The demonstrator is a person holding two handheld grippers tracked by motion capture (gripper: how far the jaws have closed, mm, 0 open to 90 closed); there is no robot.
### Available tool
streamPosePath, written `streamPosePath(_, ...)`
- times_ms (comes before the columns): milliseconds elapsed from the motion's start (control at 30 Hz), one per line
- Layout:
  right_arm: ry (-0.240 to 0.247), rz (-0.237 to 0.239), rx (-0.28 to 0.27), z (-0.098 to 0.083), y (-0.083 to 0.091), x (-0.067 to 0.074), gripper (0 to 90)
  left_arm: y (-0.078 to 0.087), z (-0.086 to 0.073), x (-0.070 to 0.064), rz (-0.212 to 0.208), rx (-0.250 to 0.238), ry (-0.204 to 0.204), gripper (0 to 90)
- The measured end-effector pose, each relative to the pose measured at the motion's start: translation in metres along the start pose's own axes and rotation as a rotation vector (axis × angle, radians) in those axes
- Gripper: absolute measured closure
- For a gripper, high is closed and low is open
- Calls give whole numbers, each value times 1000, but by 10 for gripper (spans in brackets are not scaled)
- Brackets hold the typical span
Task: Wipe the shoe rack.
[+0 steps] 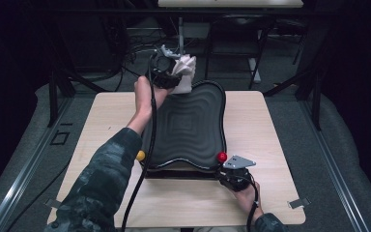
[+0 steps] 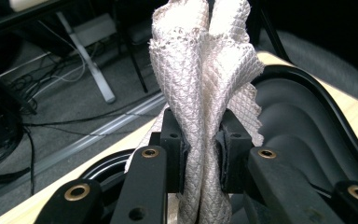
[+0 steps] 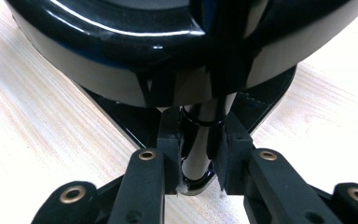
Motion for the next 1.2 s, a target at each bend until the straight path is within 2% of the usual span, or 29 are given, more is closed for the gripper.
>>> streamPosePath(67,1,0,0,0,0,0,743,-7,0,-5,14,22,-14,748)
streamPosePath(200,4,1,0,0,0,0,744,-15,-4,-2,31,48,2,754)
streamPosePath(333,1,0,0,0,0,0,744,-18,-13,13,82,89,31,764)
streamPosePath(367,0,1,0,0,0,0,744,-18,-14,17,84,95,43,764)
streamPosePath(433,3,-3,8,0,0,0,744,-16,-17,26,69,81,82,764)
streamPosePath(500,-1,2,0,0,0,0,744,-13,-16,28,61,62,91,764)
streamPosePath(633,-1,2,-1,0,0,0,744,-6,-10,22,41,24,58,763)
streamPosePath(700,3,-4,8,0,0,0,743,-5,-7,14,19,12,41,762)
streamPosePath(833,5,-3,8,0,0,0,743,-10,-6,1,-11,27,8,754)
streamPosePath(900,6,-2,8,0,0,0,743,-14,-7,-1,-9,42,8,754)
streamPosePath(1067,7,-3,8,0,0,-1,743,-18,-11,5,16,68,23,762)
streamPosePath(1133,5,-2,10,0,0,-1,744,-20,-12,9,45,80,17,764)
streamPosePath(1200,5,-3,10,0,0,0,744,-21,-14,16,61,88,36,765)
Point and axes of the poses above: each handheld gripper's, and its own axes: y roughly backward along the jaws, z roughly out of its top, x roughly to its left, the point moved 4 cm from there along -y, roughly forward along the jaws, and after that the axes turned 11 degrees about z, right-handed, at the moved point
